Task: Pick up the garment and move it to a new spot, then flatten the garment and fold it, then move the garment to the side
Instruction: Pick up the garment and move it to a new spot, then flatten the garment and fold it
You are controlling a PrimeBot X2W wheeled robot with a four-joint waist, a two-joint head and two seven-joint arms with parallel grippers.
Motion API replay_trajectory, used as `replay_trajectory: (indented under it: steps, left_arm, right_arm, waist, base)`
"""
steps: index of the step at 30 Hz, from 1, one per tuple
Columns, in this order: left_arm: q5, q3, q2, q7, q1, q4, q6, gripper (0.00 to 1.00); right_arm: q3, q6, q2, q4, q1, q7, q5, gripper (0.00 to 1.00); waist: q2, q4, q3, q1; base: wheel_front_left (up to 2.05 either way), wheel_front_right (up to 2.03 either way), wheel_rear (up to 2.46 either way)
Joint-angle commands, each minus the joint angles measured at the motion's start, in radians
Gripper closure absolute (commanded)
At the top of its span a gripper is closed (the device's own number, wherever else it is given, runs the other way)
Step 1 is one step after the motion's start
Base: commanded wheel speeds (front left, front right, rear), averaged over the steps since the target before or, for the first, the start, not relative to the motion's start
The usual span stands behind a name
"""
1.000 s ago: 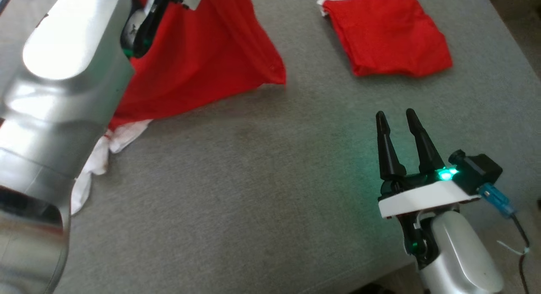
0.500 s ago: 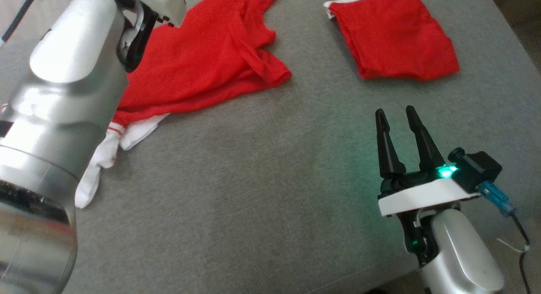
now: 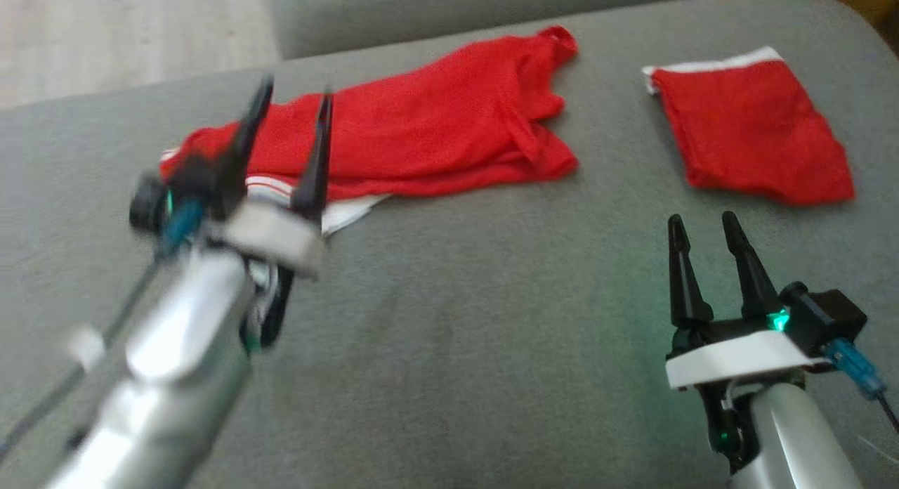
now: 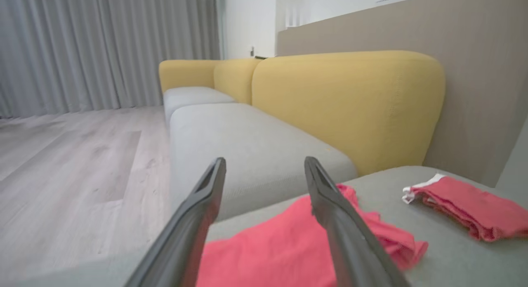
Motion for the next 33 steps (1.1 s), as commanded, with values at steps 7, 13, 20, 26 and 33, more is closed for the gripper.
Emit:
replay_trajectory:
  steps: [7,13,20,26,33]
  left_arm:
    - [0.056,0.147,0.016,-0.009,0.322,-0.212,0.11,0.0]
    - [0.114,0.199,-0.027,-0.009,0.443,-0.263,0.119,0.0]
    - [0.193,0.212,-0.033,-0.004,0.422,-0.209,0.083,0.0]
    - [0.214,0.166,-0.015,0.119,0.337,-0.058,0.055,0.0]
    - [0.253,0.131,0.003,0.199,0.237,0.108,0.046,0.0]
  right_arm:
    - [-0.052,-0.001,-0.003,-0.048,0.04,-0.011,-0.029,0.0]
    - [-0.077,-0.001,-0.003,-0.057,0.065,-0.011,-0.032,0.0]
    - [-0.067,-0.001,-0.003,-0.067,0.048,-0.011,-0.033,0.0]
    - [-0.057,-0.001,-0.003,-0.07,0.03,-0.011,-0.03,0.0]
    - [-0.051,-0.001,-0.003,-0.07,0.009,-0.011,-0.029,0.0]
  waist:
    - [-0.0001,0.127,-0.094,0.0001]
    - [-0.0001,0.156,-0.098,0.0001]
    - [-0.0001,0.151,-0.056,0.0001]
    - [-0.0001,0.121,-0.001,0.0001]
    - [-0.0001,0.09,0.049,0.0001]
  base:
    - [0.0,0.0,0.0]
    - [0.0,0.0,0.0]
    - [0.0,0.0,0.0]
    - [0.0,0.0,0.0]
    - [0.0,0.0,0.0]
